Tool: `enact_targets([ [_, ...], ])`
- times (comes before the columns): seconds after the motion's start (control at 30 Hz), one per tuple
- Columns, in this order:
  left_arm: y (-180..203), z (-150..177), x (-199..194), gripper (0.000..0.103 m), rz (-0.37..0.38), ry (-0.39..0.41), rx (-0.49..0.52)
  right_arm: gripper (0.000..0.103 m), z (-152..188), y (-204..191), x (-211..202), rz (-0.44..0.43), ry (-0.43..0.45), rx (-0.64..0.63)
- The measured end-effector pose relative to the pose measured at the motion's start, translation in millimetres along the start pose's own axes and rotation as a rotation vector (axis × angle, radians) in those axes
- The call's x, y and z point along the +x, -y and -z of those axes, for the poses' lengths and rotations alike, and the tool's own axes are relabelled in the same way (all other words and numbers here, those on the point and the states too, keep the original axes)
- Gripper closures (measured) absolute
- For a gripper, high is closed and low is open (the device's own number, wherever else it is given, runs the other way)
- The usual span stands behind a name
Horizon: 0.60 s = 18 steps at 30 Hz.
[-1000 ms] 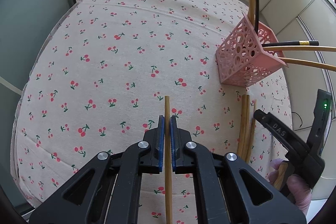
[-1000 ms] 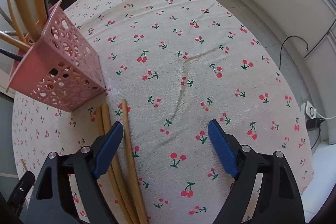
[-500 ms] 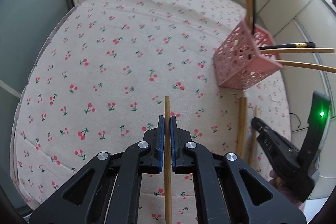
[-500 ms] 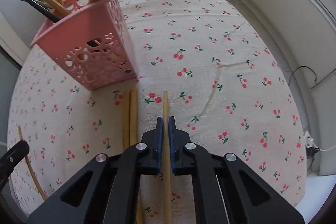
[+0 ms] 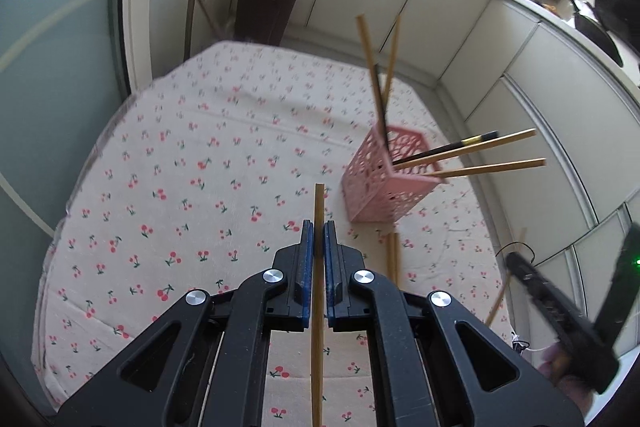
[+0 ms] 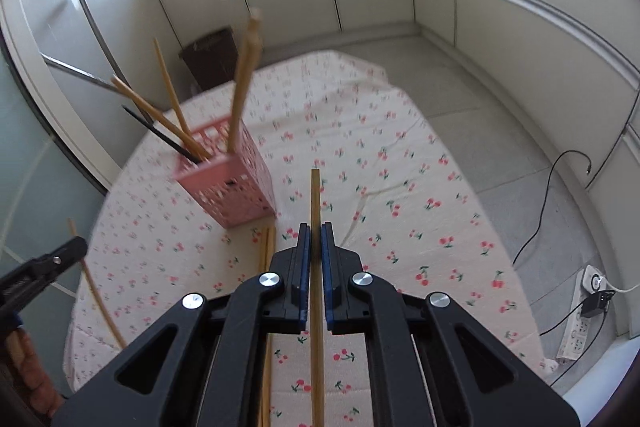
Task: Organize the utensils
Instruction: 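Carry both wooden chopsticks over the pink holder and open the left gripper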
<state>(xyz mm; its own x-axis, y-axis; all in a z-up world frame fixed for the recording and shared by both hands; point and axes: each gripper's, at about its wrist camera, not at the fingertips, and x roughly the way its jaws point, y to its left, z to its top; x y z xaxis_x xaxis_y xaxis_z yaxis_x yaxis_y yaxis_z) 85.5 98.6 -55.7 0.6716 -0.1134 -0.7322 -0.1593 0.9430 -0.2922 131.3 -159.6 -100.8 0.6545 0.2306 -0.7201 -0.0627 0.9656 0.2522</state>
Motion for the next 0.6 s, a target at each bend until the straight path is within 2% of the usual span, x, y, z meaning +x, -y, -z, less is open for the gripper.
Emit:
enact_targets([
  [0.23, 8, 1, -37, 0.098, 0.026, 0.081, 0.040, 0.097, -12, 9, -62, -0.079, 0.109, 0.006],
  [0.37, 11, -4, -53, 0.098, 0.030, 0.116, 0.051, 0.097, -16, 11, -88, -0.094, 0.144, 0.018],
  [0.6, 20, -35, -75, 0.098, 0.041, 0.175, 0.041, 0.097, -45, 20, -110, -0.137, 0.188, 0.089],
])
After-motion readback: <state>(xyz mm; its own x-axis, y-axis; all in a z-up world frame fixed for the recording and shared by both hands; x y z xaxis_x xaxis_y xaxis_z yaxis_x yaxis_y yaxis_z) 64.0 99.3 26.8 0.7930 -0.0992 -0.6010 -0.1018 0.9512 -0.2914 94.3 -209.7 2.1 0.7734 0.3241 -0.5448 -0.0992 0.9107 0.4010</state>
